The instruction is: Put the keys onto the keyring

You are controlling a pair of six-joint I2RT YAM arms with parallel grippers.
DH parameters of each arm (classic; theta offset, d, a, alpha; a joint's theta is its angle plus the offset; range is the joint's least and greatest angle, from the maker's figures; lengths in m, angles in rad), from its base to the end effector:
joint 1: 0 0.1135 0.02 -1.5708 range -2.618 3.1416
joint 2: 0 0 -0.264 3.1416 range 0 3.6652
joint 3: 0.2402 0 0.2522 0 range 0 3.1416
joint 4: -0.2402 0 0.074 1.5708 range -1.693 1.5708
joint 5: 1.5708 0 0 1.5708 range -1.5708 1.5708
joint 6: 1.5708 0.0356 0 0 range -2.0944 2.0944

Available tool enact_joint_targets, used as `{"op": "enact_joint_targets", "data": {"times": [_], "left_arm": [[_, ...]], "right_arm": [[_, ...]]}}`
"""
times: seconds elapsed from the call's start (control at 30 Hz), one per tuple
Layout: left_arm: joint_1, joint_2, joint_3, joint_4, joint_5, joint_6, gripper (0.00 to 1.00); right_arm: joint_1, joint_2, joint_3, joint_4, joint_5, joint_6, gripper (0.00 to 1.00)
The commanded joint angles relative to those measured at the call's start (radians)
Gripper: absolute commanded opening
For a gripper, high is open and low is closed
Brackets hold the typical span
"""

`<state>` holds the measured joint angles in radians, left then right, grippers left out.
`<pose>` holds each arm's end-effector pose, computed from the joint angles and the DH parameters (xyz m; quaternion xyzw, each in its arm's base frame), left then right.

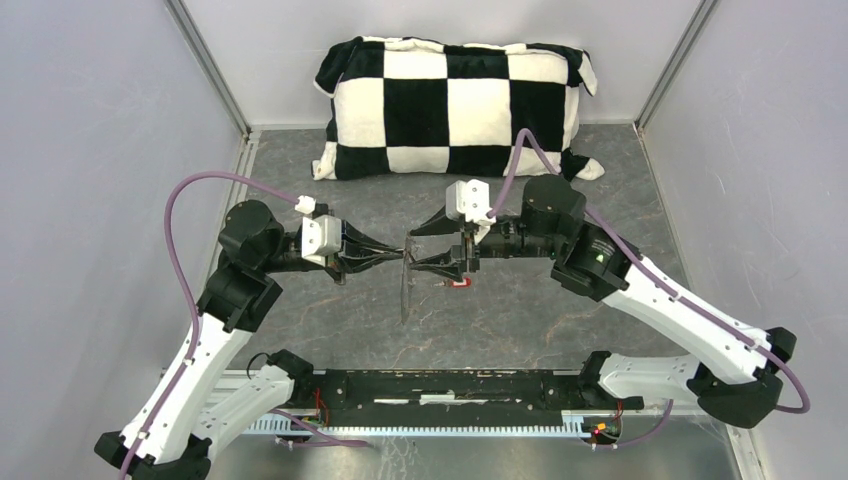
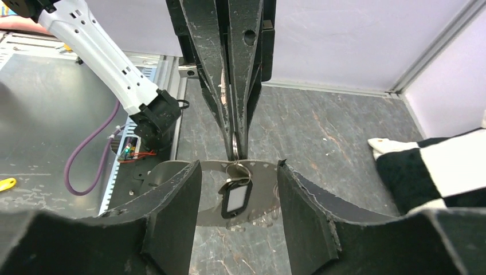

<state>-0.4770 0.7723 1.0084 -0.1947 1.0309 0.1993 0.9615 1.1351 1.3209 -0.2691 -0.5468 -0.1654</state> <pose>0.1168 -0.0947 0.4172 0.5354 0.4503 -0.4249 0.5746 0.1235 0.2093 0.4484 -0.5330 0.5014 0.4359 0.5239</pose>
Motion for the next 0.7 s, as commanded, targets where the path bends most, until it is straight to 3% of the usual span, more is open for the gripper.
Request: {"op": "enact_joint_targets", "data": {"times": [0.0, 0.17, 0.4, 0.67], "left_arm": [[0.004, -0.004, 0.047, -0.004, 0.038, 0.044, 0.02], [0.005, -0.004, 0.047, -0.014, 0.043, 0.056, 0.02], [0.005, -0.003, 0.042, -0.032, 0.049, 0.078, 0.02], [0.005, 0.005, 0.044, -0.039, 0.048, 0.076, 0.02]], "right_arm": [[-0.010, 0.038, 0.020, 0.093, -0.087, 0.023, 0.56], [-0.015, 0.041, -0.014, 0.154, -0.111, 0.059, 0.47], [-0.025, 0.051, -0.019, 0.145, -0.126, 0.069, 0.00], [-0.025, 0.070, 0.013, 0.044, -0.101, 0.036, 0.00]]}}
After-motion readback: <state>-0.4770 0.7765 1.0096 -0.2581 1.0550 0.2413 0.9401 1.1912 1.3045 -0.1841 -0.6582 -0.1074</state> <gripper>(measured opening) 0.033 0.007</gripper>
